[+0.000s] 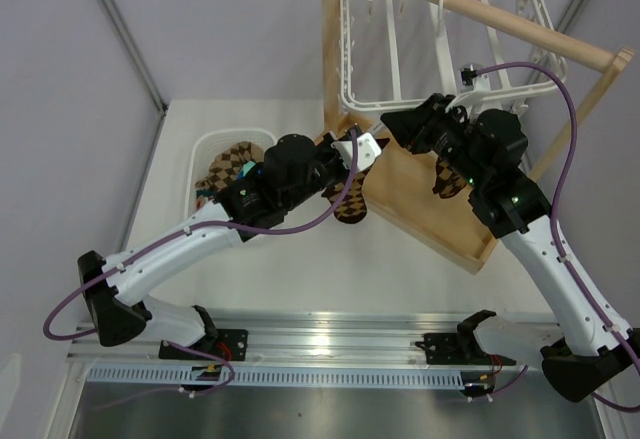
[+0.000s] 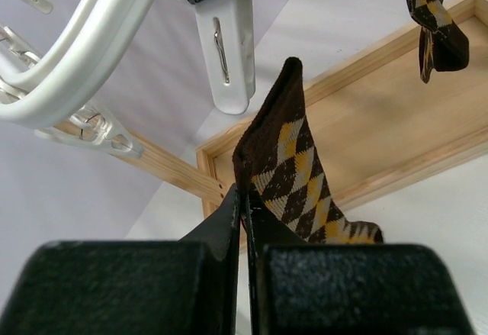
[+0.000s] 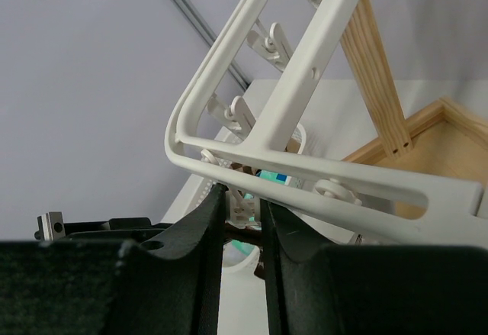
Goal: Clip the socks to the hanger
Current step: Clamp the sock onto the hanger.
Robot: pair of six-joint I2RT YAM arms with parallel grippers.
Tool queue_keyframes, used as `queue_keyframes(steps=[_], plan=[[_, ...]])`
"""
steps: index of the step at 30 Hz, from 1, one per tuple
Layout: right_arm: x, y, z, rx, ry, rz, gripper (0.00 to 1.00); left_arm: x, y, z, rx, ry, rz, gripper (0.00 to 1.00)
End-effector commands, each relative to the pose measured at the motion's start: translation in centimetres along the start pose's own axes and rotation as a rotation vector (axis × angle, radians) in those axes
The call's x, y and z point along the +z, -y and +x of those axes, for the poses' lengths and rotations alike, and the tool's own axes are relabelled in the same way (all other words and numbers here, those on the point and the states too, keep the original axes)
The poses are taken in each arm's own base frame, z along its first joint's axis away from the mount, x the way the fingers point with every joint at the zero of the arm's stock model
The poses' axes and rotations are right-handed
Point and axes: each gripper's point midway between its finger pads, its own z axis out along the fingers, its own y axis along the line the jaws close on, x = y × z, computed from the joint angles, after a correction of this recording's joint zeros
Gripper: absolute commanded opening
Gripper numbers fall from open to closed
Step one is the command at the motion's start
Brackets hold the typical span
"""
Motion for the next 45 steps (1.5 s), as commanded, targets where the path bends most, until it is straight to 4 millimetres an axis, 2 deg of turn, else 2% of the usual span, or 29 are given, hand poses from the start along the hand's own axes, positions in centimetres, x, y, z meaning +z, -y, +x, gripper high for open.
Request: queue_keyframes(steps=[1,14,17,20,22,27,45], plan=[[-0.7,-0.3,-3.7,-0.03,0.124,0.009,0.0,-0.2,-0.8,-1.5,0.009,0.049,-0.036,0.01],[-1.3,-1.5,-3.1,-0.108,0.1,-0.075,0.0,0.6,-0.2,-1.7,0.005,0.044,0.001,0.01],[-1.3,-1.6,-3.0,-0.133,0.095,-0.094,0.0,0.6,-0.2,-2.4,-0.021,0.062,0.033,0.01],[-1.3,-1.8,-2.8,-0.149,0.089,-0.112,0.0,0.4,0.2,-2.3,-0.058,0.069,0.096,0.01],[-1.2,-1.9,-2.6,-0.162,0.081,-0.124,0.0,-0.2,0.7,-3.1,-0.089,0.105,0.152,0.01],[-1.2,-1.9,-2.3,-0.202,0.069,-0.145,0.0,-0.8,0.2,-3.8,-0.113,0.138,0.206,0.01],[-1.6,-2.3,-1.7,-0.284,0.035,-0.254,0.0,0.0,-0.3,-2.8,-0.15,0.11,0.311,0.01]])
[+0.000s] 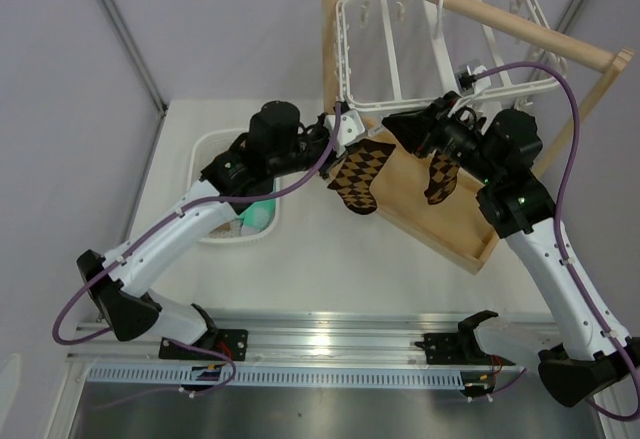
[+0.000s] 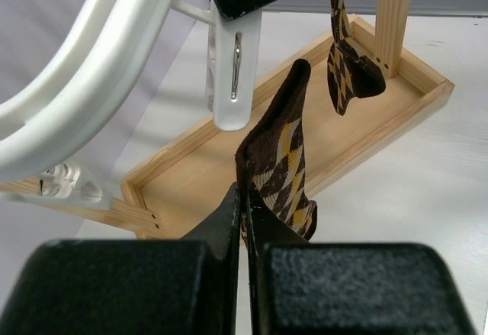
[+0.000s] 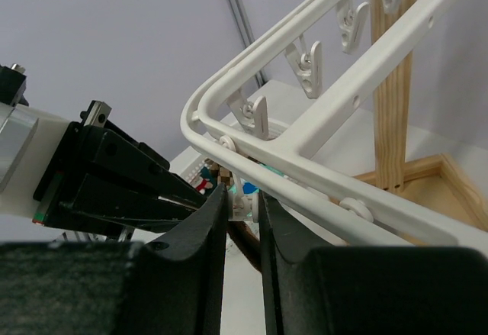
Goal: Clip the socks to the hanger
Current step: Clamp the sock onto the hanger.
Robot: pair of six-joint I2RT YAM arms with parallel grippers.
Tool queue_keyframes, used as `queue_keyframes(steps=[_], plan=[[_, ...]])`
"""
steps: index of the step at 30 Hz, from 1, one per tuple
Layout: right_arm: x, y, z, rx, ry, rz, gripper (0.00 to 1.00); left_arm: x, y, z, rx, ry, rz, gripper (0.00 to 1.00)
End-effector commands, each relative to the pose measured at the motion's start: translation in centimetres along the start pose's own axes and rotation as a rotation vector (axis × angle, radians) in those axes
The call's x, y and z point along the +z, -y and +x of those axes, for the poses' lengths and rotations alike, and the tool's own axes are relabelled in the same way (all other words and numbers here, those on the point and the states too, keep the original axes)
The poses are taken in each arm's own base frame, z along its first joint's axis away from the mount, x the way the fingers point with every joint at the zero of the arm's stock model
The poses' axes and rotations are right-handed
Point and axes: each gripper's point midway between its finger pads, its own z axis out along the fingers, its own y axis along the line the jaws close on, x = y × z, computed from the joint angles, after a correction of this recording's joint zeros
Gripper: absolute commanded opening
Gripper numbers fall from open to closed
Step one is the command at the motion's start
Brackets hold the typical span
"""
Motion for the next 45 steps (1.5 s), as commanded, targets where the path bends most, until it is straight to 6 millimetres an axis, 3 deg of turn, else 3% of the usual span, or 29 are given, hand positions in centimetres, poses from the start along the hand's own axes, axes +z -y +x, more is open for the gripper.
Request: queue_keyframes(steps=[1,10,45], plan=[[-0.4,-0.8,-1.7,-0.059,0.056,-0.042,0.0,-0.2,-0.6,-1.6,-0.007,0.04,0.022,0.01],[-0.4,-0.7,-1.5,-0.068,0.049,-0.047,0.0,-0.3,-1.5,-0.9,-0.015,0.026,0.013,0.01],[-0.3,-0.1,-1.2,-0.073,0.043,-0.037,0.0,-2.2,-2.1,-3.5,0.037,0.065,0.008,0.01]])
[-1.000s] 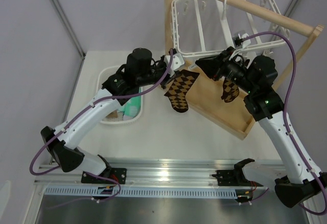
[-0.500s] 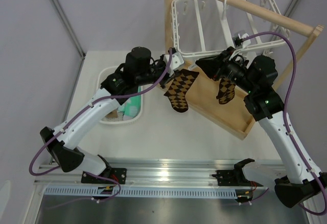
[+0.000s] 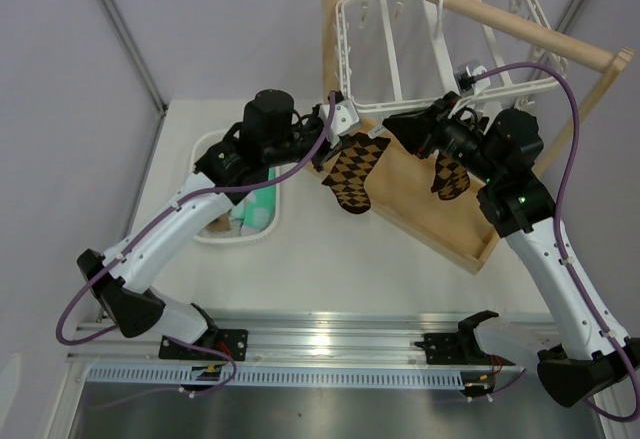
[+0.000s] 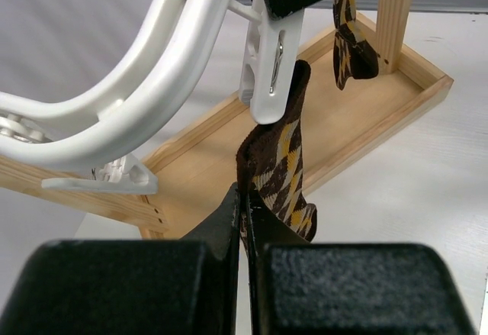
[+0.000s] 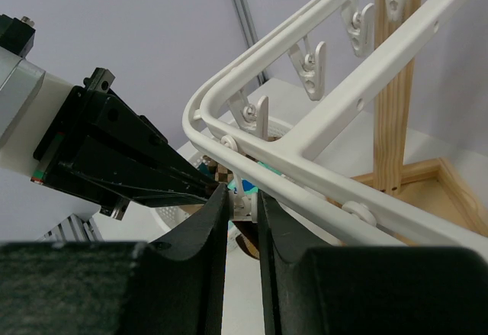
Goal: Clip the socks to the hanger
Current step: Clamp the sock onto the hanger.
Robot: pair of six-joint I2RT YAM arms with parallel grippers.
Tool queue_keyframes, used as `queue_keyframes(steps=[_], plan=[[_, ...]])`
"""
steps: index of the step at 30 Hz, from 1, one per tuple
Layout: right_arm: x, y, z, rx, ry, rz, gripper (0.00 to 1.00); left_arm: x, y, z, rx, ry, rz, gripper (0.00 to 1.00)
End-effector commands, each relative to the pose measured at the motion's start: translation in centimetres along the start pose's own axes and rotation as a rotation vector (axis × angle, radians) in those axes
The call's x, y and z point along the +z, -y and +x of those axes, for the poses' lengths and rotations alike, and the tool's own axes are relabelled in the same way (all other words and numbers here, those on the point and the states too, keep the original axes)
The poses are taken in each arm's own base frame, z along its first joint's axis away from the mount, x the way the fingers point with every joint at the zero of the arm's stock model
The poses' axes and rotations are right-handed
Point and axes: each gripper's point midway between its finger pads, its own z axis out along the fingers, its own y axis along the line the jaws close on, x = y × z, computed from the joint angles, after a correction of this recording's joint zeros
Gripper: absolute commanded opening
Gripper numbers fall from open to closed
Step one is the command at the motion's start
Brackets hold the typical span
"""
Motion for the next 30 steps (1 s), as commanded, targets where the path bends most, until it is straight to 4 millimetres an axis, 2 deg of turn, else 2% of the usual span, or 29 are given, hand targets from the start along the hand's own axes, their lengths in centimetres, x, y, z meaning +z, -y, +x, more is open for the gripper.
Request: queue_keyframes(steps=[1,9,19,24,30], plan=[[-0.3,-0.3,-1.5,-0.047,0.055,-0.011,0.0,-1.7,-0.6,-3.3,0.048,0.085,-0.006,0.01],[-0.1,-0.2,-1.3,-0.049,0.048,-0.015,0.0,-1.8,-0.5,-3.4,0.052,0.085,-0.002,0.01],[-0.3,-0.6,-1.2,-0.055,0.044,-0.032,0.0,-1.8,-1.4,-4.6,0.069,0.095,-0.027,0.01],[-0.3,-0.6,-1.2,-0.057,0.042,-0.033,0.0,-2.1,-1.4,-5.5,0.079,0.118,-0.024,0.01],[-0.4,-0.7,-1.2,-0.056,0.042,-0.037,0.0,-2.0,-1.0,-5.5,0.069,0.118,0.009,0.01]])
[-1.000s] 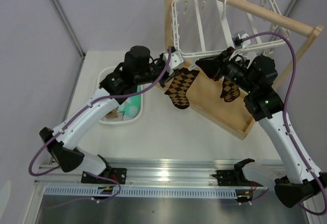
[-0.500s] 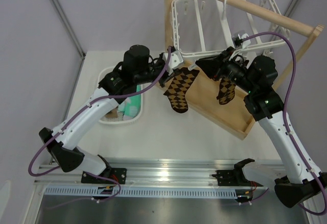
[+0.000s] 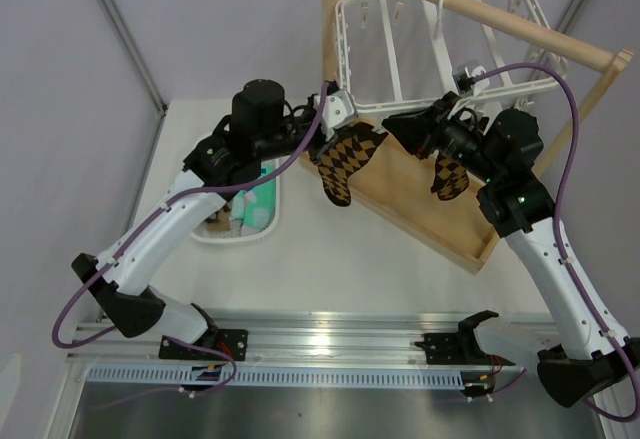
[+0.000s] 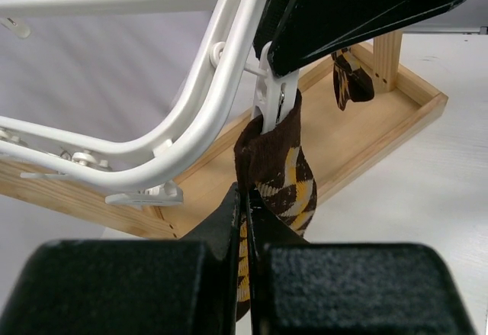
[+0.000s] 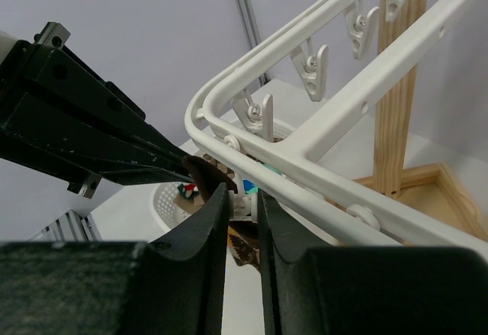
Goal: Clip the socks to the hanger
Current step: Clamp the sock onto the hanger.
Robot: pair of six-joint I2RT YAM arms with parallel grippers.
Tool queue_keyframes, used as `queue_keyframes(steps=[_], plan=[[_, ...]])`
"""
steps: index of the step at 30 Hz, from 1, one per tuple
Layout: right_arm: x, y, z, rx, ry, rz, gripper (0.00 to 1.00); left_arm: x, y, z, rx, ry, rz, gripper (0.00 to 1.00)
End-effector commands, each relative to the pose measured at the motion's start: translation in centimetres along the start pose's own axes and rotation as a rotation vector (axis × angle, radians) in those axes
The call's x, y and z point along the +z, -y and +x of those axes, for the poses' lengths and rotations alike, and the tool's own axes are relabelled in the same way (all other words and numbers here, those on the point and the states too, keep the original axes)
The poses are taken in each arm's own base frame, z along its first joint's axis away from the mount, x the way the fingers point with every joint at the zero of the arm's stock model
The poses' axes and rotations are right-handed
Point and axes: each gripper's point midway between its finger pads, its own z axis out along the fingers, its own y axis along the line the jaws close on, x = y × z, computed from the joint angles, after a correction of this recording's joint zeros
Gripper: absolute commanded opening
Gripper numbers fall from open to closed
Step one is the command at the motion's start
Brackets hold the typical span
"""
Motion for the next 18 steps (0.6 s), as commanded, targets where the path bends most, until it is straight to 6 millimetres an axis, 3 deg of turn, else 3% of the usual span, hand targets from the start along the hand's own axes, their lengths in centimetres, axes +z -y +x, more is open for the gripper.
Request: queue_keyframes(steps=[1,3,5,6,9,18], plan=[[-0.4,-0.5,-1.3,-0.039,0.04,-0.017,0.0,-0.4,-0.4,-2.4,0.03,0.064,0.013,0.01],[-0.4,-0.4,-1.1,-0.036,0.038,-0.014,0.09,-0.4,-0.3,-2.3,0.027,0.064,0.016,0.01],[-0.5,-0.5,-1.4,-0.039,0.047,-0.012,0.24,-0.3,-0.3,-2.2,0.025,0.062,0.016,0.01],[-0.6,-0.6,-1.4,-0.04,0.05,-0.013,0.38,-0.2,-0.3,-2.1,0.024,0.061,0.015,0.01],[-0.8,-0.6,-1.7,-0.038,0.06,-0.01,0.57,-0.2,-0.4,-2.1,0.023,0.059,0.015,0.01],[-2.0,-0.1,-2.9,0.006,0.103,0.076,0.93,0.3,-0.1,-1.0,-0.027,0.035,0.014,0.01]])
